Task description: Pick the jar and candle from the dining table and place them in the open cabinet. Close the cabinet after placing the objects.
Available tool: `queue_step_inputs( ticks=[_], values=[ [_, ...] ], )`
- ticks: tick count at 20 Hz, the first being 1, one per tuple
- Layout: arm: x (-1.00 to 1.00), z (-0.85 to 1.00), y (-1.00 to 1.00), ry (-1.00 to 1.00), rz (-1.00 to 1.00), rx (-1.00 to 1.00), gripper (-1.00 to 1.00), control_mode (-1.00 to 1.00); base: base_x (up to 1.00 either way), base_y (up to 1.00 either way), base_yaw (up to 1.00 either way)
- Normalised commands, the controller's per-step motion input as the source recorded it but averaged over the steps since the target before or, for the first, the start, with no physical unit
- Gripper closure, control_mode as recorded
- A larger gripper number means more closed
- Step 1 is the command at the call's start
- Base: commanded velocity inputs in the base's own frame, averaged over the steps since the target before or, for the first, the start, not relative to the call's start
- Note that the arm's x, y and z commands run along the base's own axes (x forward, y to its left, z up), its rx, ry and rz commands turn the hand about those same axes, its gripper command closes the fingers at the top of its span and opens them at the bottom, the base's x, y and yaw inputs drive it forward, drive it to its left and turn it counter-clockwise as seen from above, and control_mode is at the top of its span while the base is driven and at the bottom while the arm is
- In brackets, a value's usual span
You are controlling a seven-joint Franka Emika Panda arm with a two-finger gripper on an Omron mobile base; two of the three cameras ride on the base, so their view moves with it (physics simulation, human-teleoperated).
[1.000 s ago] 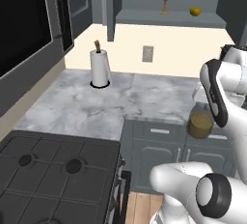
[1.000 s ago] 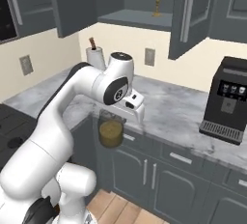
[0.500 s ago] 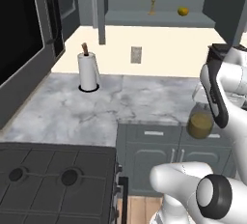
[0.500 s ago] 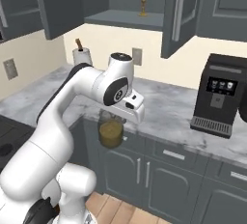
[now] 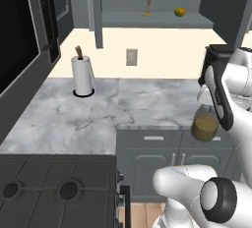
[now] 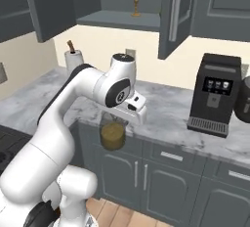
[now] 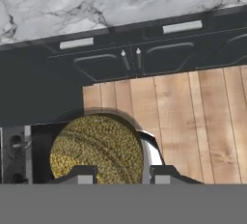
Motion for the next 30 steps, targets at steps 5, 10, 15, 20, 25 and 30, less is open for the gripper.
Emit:
queue_step_inputs(
  ticks=[5,10,15,20,25,30],
  values=[
    [0.00,0.00,0.00,0.00,0.00,0.00,1.00,1.00,1.00,0.11,-0.02],
    [0.00,0.00,0.00,0.00,0.00,0.00,1.00,1.00,1.00,0.00,-0.01],
    [0.00,0.00,0.00,0.00,0.00,0.00,1.00,1.00,1.00,0.28,-0.05],
    [0.00,0.00,0.00,0.00,0.00,0.00,1.00,1.00,1.00,0.25,-0.05],
    [0.00,0.00,0.00,0.00,0.00,0.00,1.00,1.00,0.91,0.19,-0.06],
    [0.00,0.00,0.00,0.00,0.00,0.00,1.00,1.00,0.55,0.33,-0.05]
  ],
)
